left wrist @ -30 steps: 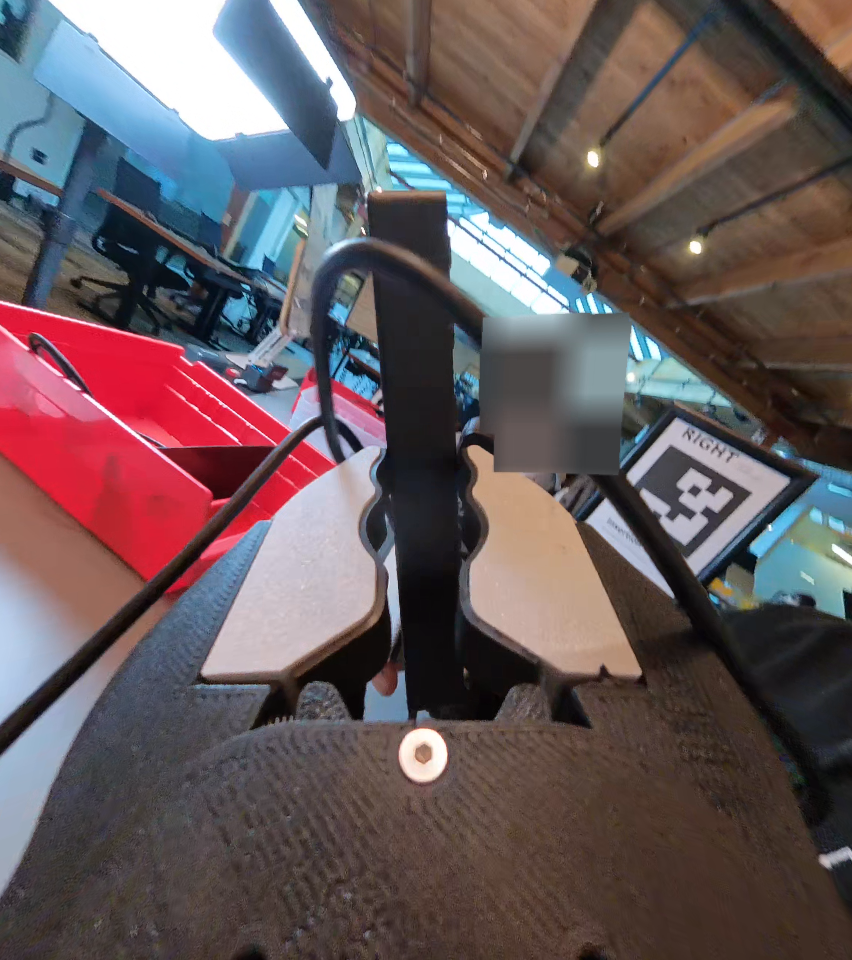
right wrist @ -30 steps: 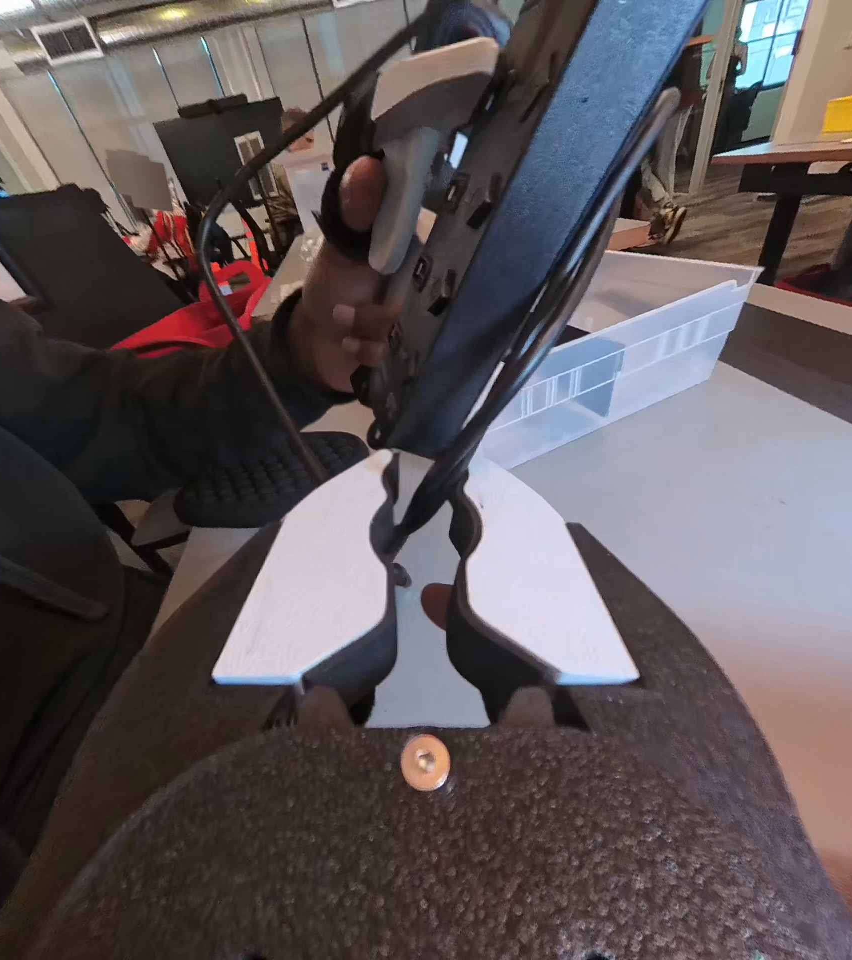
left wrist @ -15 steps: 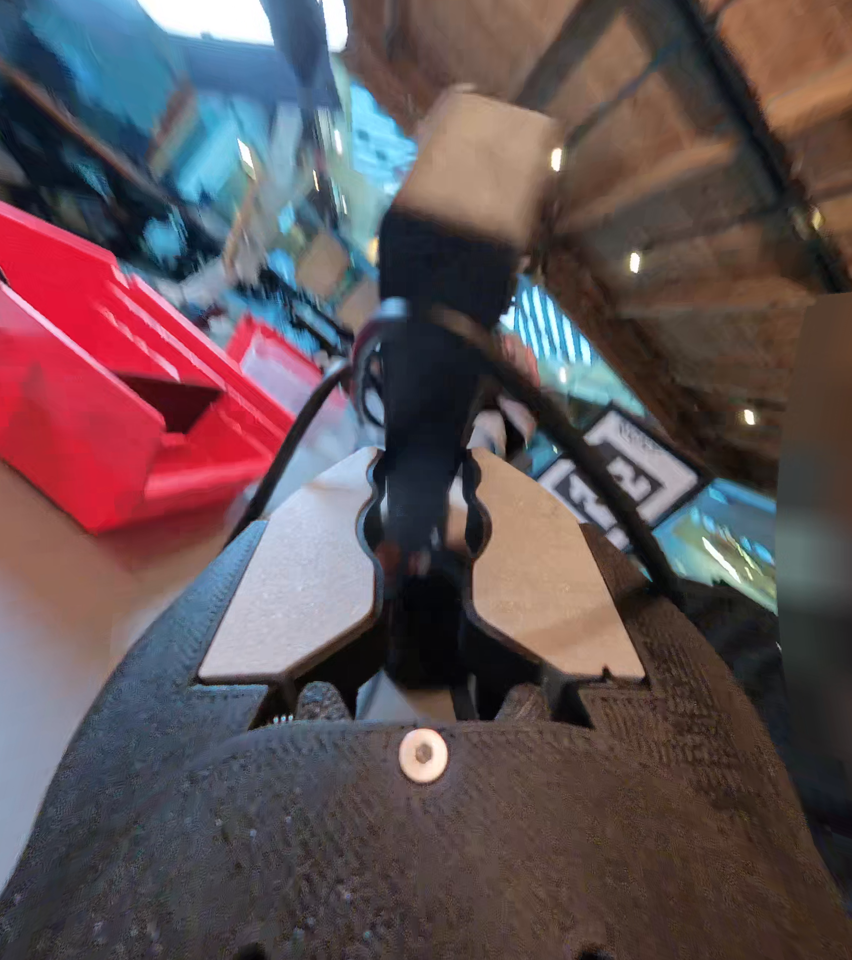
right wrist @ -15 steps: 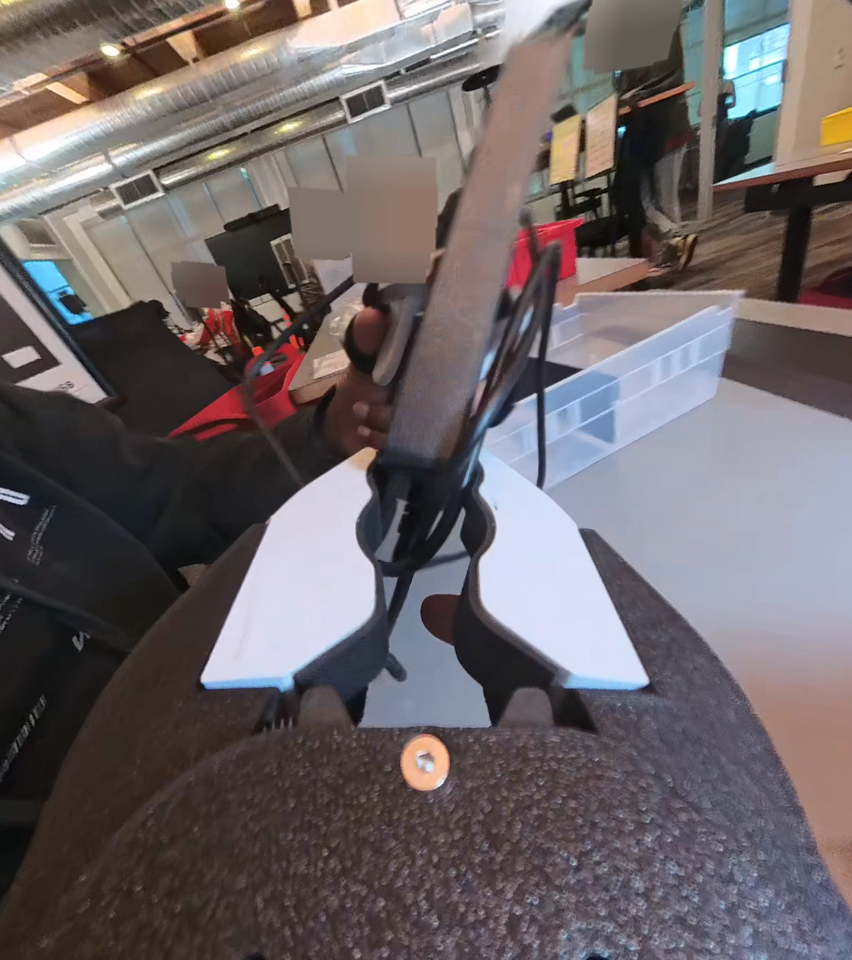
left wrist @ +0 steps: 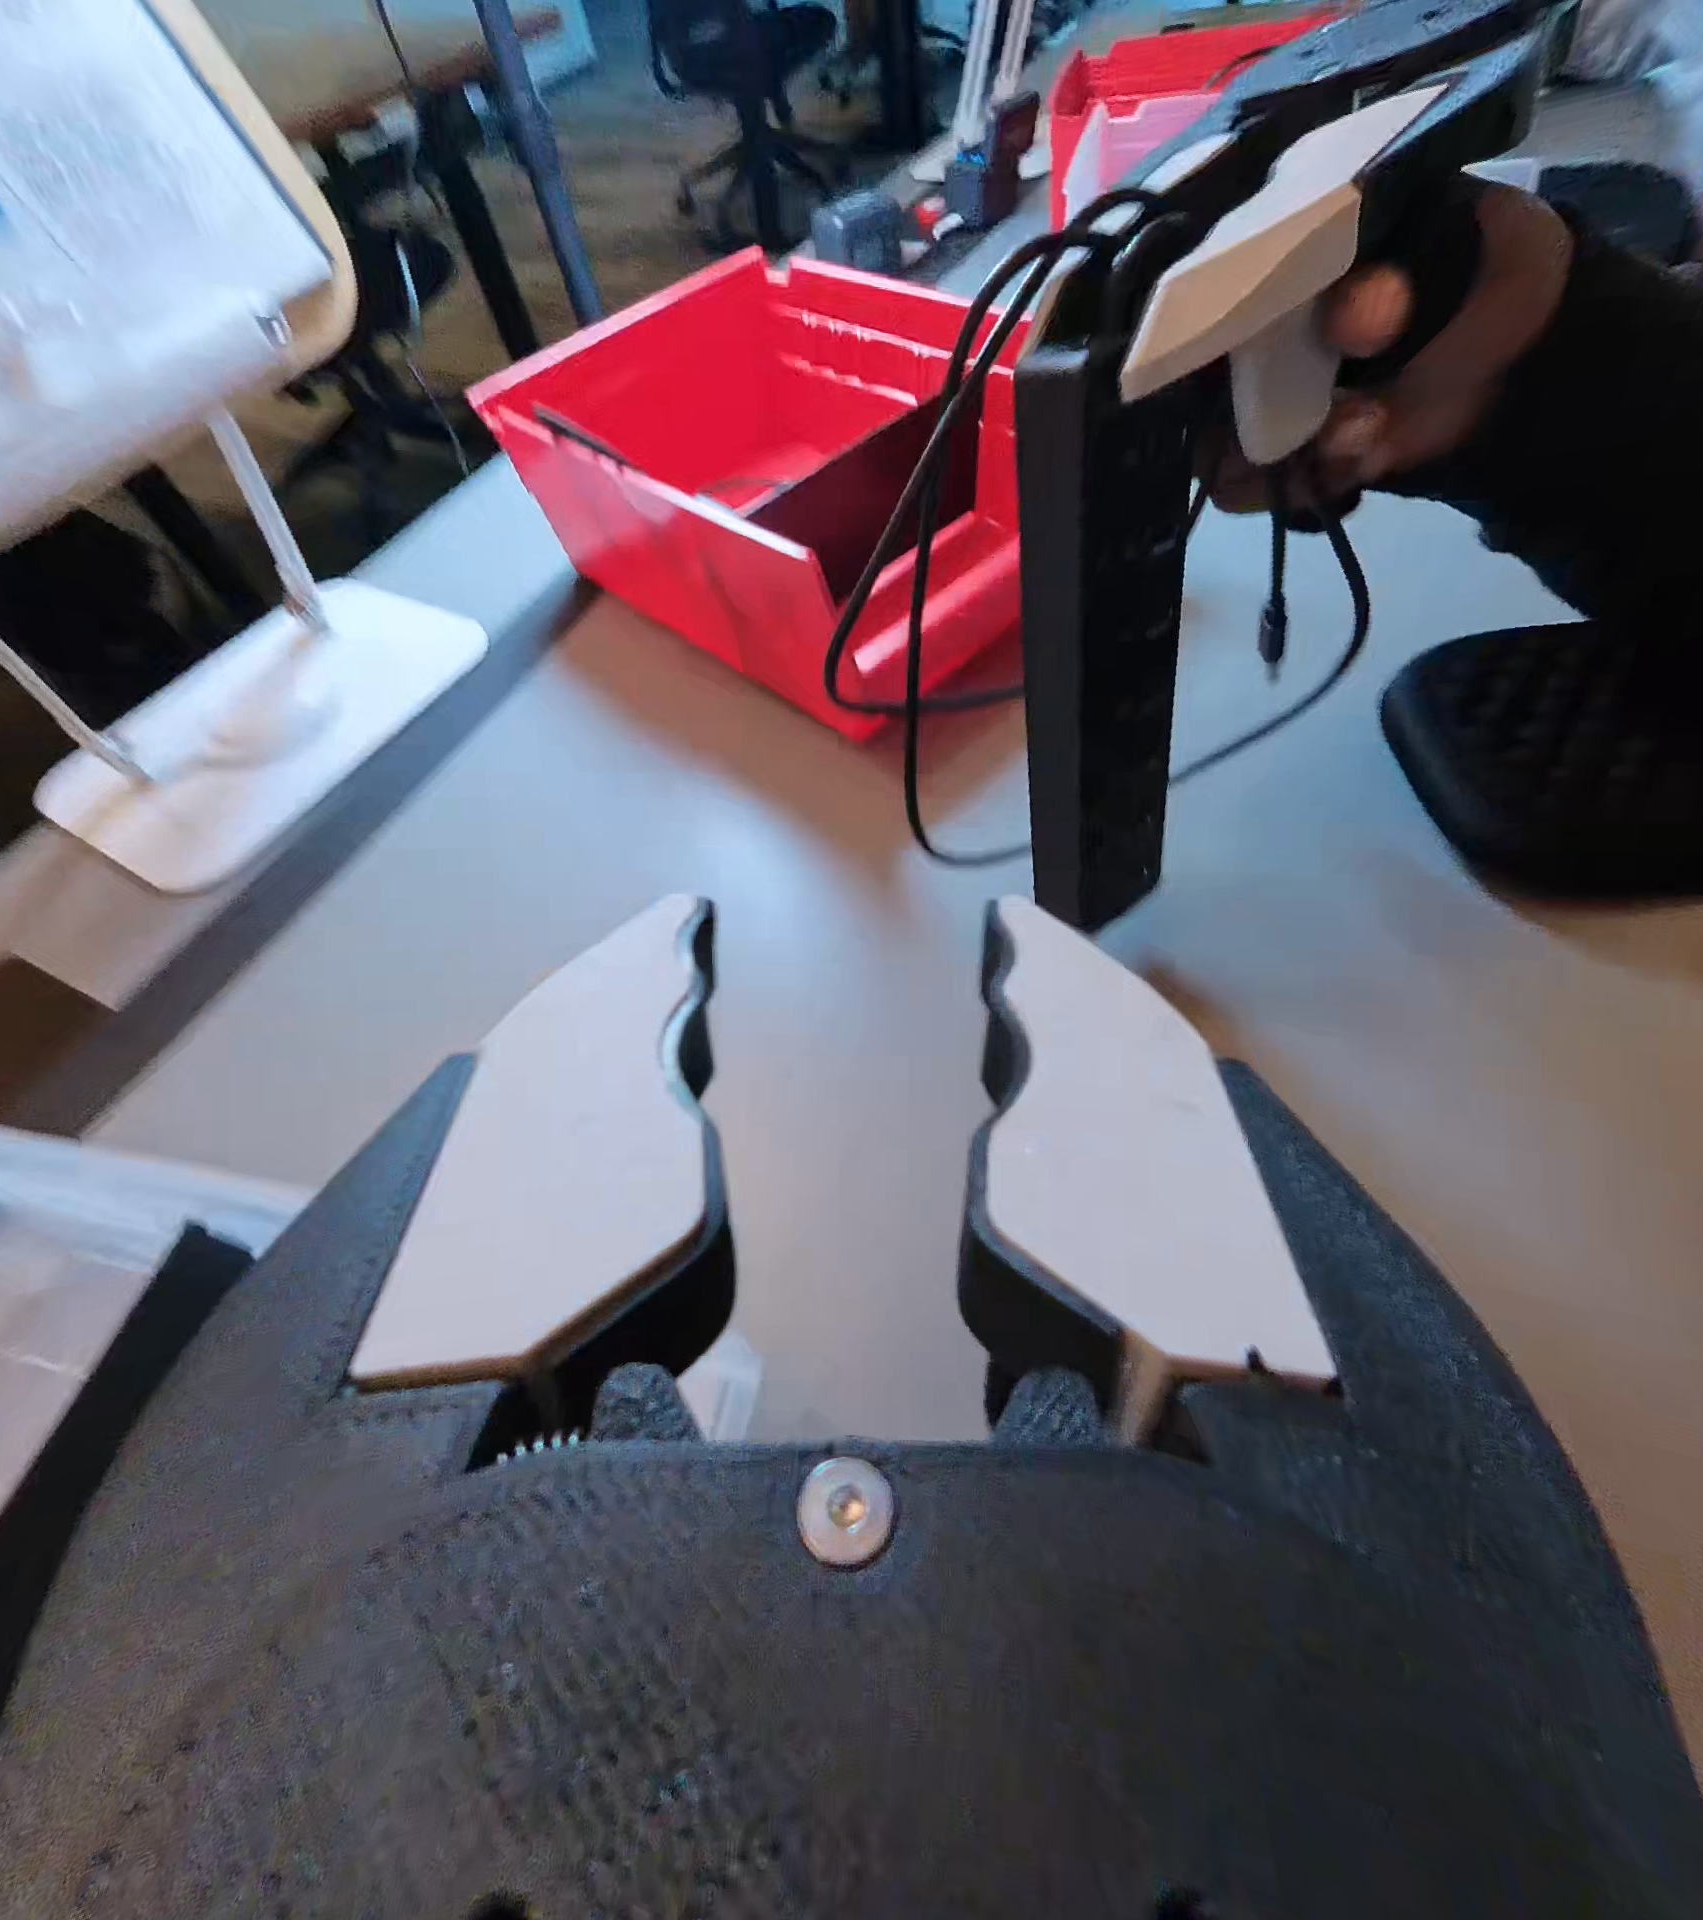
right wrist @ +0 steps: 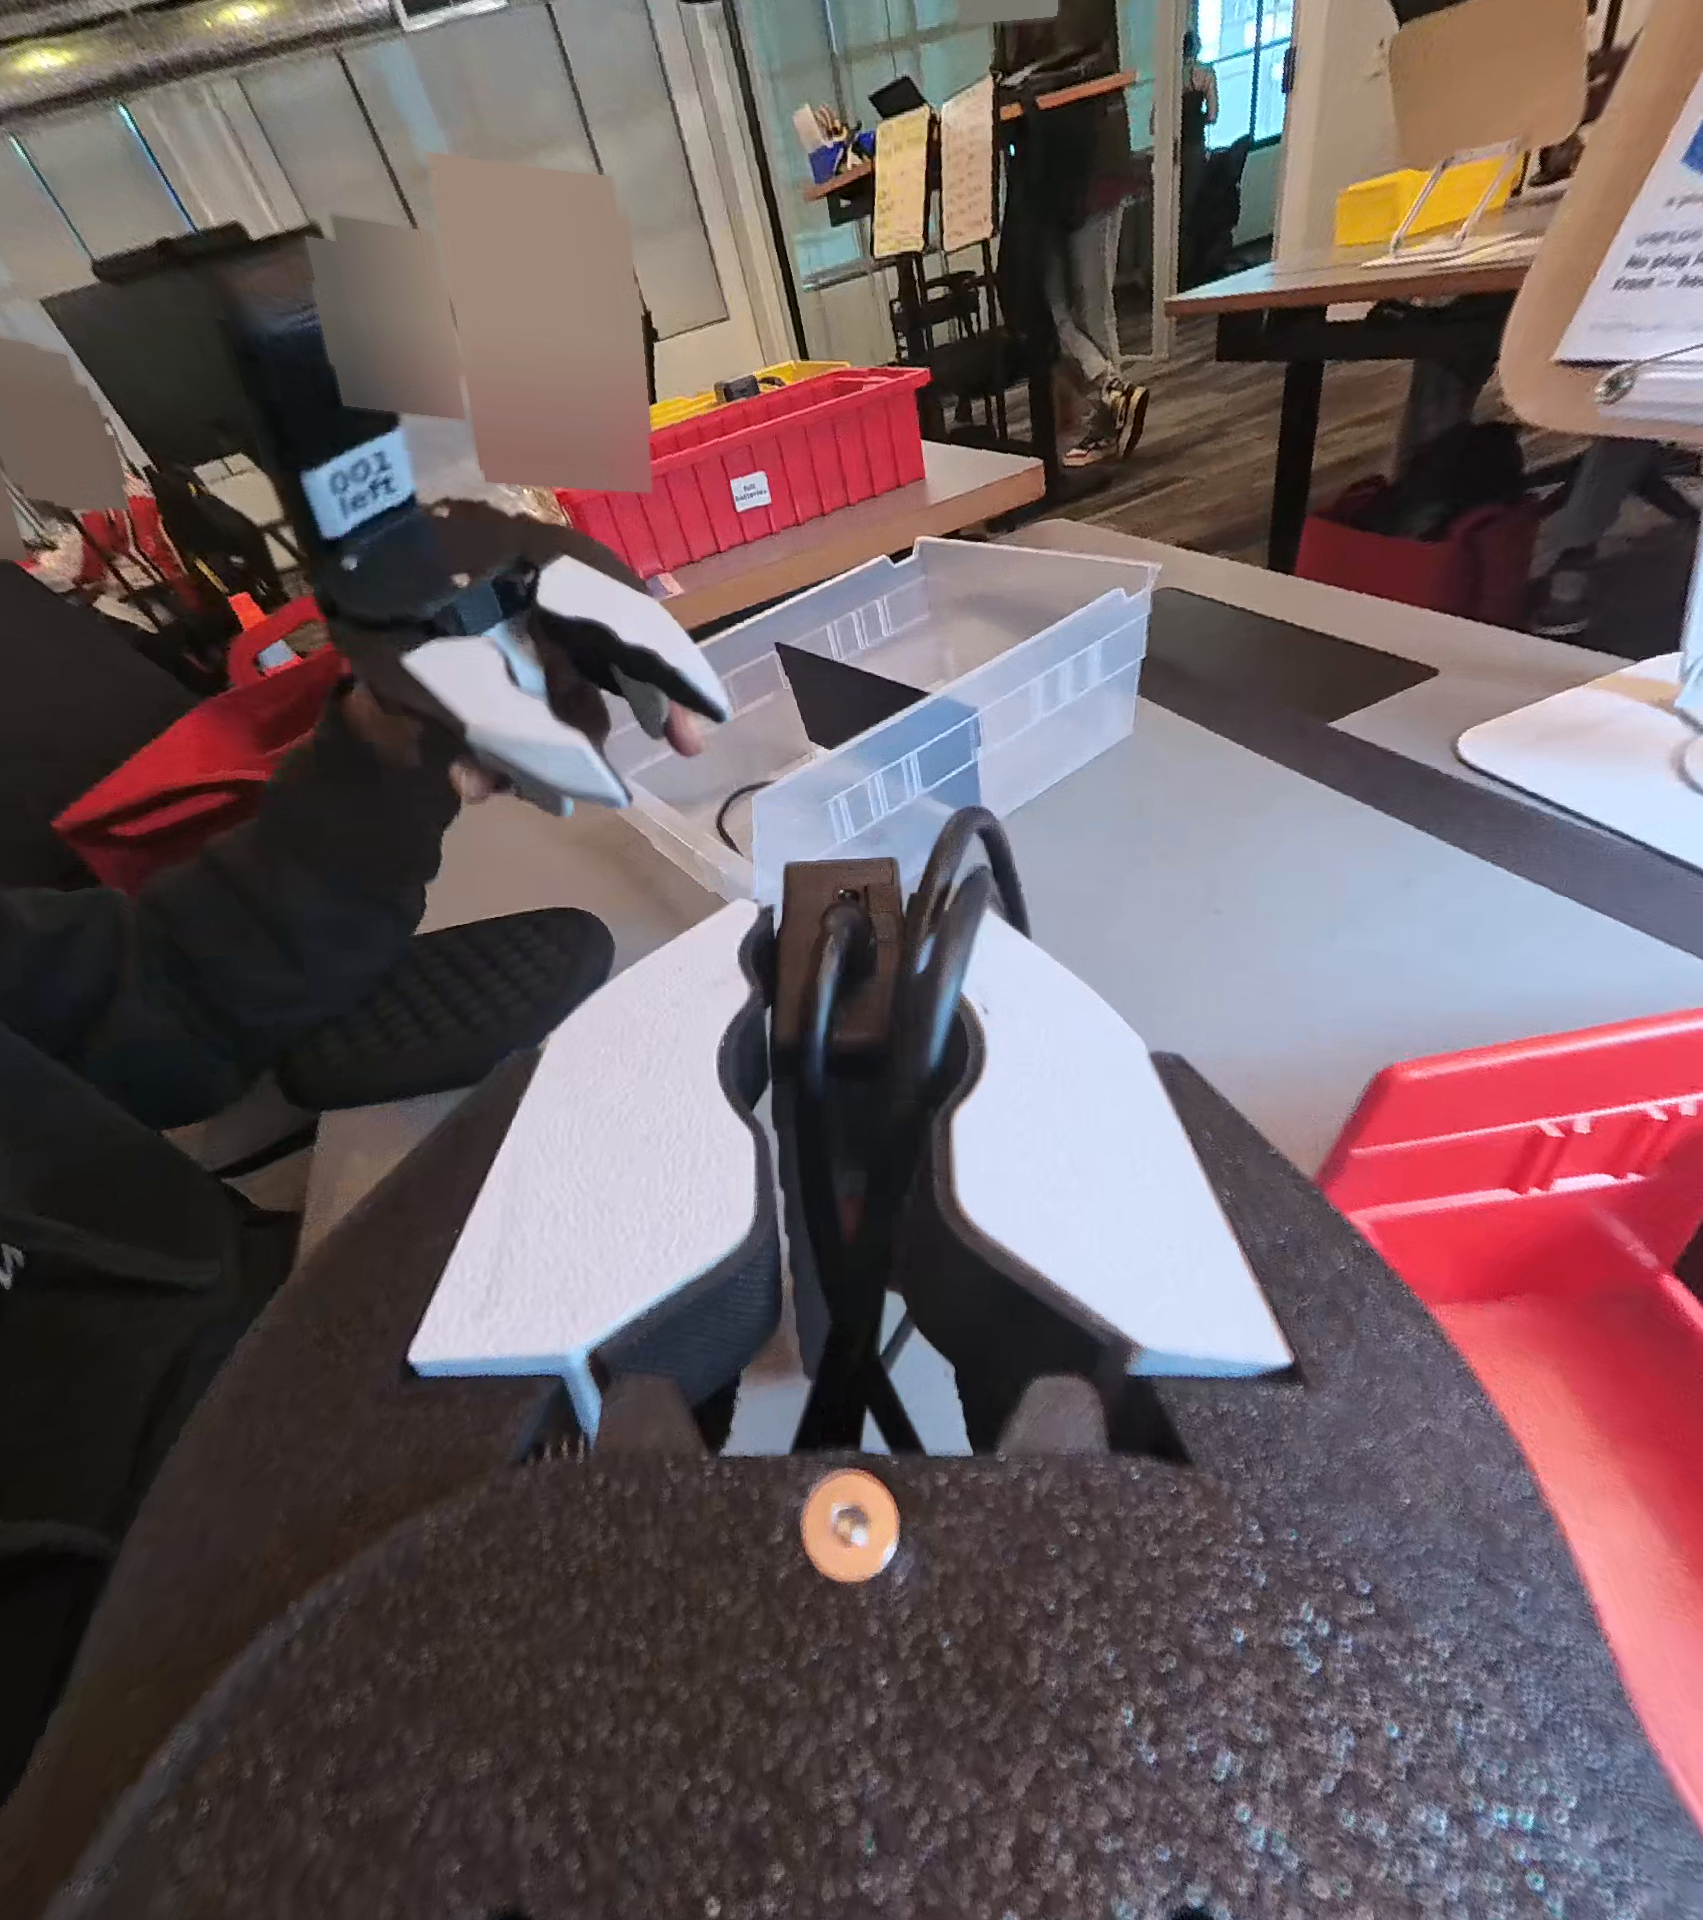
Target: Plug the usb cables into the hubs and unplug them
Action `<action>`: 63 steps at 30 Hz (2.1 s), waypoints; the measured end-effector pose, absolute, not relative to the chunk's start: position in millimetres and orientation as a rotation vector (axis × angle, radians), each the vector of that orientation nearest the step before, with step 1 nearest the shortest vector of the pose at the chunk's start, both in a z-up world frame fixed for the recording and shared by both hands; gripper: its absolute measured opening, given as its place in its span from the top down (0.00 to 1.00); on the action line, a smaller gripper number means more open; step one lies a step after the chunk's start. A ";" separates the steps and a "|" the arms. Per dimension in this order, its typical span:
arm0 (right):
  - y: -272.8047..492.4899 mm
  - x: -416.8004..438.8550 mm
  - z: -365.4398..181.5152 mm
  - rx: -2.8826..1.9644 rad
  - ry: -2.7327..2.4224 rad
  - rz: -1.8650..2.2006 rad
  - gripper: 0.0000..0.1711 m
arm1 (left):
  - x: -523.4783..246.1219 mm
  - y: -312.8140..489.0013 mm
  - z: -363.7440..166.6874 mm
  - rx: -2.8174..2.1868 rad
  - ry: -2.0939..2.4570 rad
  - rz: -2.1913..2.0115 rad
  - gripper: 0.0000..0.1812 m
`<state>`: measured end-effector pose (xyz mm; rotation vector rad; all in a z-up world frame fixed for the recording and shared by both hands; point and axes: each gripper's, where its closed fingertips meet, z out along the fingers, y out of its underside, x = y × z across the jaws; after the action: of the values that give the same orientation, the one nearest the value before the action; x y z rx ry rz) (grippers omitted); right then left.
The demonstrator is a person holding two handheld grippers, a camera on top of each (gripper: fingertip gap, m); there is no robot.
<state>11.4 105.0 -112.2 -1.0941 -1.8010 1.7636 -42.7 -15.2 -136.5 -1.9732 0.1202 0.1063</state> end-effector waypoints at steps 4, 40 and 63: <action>81.2 9.2 -108.6 -1.118 -1.769 1.843 0.86 | -10.0 27.1 -146.0 -1.941 0.203 0.255 0.55; -39.8 76.3 -120.3 -0.260 -2.087 1.902 0.50 | 102.4 -37.9 -121.3 -1.404 0.641 -1.523 0.85; -0.6 53.6 -136.1 -0.415 -2.101 1.744 0.62 | 49.5 -0.1 -132.1 -1.709 0.308 -0.849 0.72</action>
<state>53.6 -0.6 -136.1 -0.4146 -2.1009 1.7443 49.5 -0.1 -132.1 -1.7091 0.3075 -0.8492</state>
